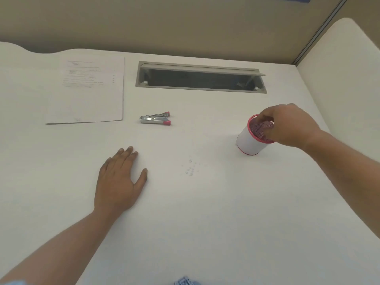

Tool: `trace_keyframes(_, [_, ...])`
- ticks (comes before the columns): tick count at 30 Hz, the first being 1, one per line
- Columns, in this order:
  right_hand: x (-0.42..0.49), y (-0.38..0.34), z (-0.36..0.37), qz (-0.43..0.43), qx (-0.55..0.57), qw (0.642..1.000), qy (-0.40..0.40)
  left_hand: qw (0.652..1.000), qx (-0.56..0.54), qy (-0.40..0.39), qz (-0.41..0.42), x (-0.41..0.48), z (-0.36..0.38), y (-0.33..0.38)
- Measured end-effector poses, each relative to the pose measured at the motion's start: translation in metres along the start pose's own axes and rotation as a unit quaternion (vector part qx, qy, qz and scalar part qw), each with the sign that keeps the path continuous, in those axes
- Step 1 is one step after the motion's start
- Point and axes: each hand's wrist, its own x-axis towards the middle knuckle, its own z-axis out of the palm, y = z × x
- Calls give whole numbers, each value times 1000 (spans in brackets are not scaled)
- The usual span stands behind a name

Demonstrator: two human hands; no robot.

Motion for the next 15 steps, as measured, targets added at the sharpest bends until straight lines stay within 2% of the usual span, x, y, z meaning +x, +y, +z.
trace_keyframes(5, [-18,-16,4,-1,150,978,145,1000,-1,5,0,0,0,1])
trace_keyframes(7, [-37,-32,23,-46,195,968,153,1000,-4,7,0,-1,0,0])
trace_keyframes(8, [-50,-42,37,-71,196,970,127,1000,-5,8,1,-1,0,0])
trace_keyframes(12, [-103,-75,104,-106,162,978,-82,1000,-4,5,-1,-1,-1,1])
trace_keyframes(15, [-124,-87,148,-60,150,981,-112,1000,-6,3,-2,-1,-1,1])
